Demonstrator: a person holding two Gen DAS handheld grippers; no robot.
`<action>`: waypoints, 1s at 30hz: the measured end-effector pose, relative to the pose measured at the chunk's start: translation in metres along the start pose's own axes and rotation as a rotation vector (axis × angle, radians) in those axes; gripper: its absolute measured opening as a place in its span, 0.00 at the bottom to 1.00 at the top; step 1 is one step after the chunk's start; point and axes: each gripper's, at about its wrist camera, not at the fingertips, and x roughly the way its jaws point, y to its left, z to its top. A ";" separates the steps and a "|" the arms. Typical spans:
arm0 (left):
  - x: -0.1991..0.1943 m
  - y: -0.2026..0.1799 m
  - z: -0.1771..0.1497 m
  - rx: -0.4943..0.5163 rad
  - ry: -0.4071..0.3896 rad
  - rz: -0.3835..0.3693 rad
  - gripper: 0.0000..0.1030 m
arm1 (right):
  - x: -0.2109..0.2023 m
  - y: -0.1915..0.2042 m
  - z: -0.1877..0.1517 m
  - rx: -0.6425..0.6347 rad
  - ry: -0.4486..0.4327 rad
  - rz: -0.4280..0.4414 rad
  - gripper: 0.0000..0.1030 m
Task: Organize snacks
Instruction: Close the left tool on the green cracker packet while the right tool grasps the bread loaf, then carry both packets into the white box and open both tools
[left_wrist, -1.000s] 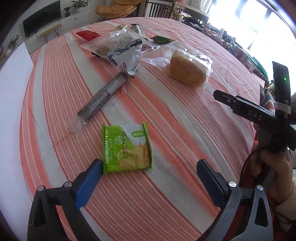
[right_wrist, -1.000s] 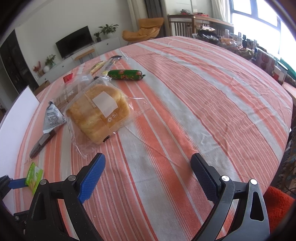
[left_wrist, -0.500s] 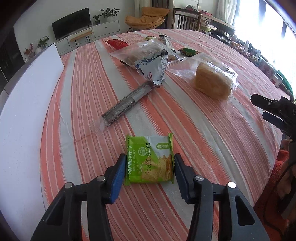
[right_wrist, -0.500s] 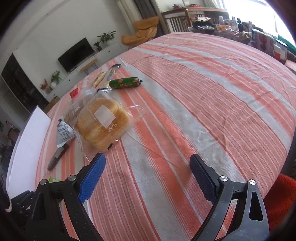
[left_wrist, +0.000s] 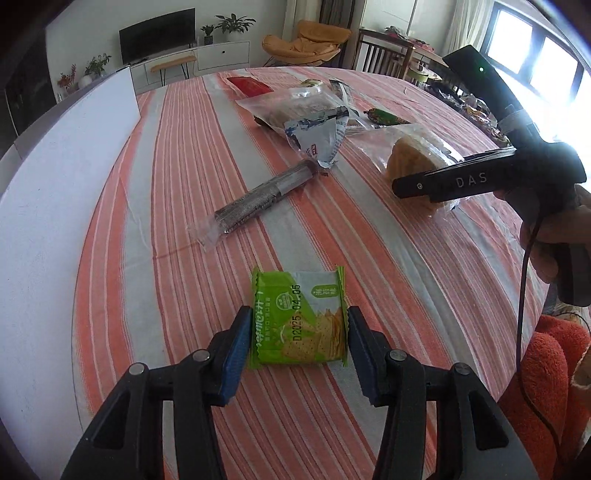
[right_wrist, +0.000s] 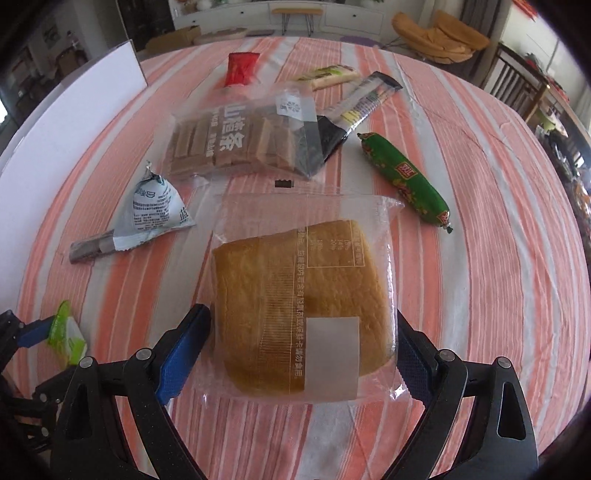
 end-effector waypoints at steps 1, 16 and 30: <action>-0.002 0.003 -0.001 -0.017 0.001 -0.005 0.48 | 0.001 0.001 -0.001 0.011 -0.010 -0.021 0.86; -0.145 0.036 0.006 -0.227 -0.254 -0.208 0.48 | -0.110 0.014 -0.040 0.280 -0.222 0.326 0.74; -0.210 0.250 -0.048 -0.558 -0.243 0.517 0.75 | -0.157 0.269 0.079 -0.027 -0.233 0.748 0.85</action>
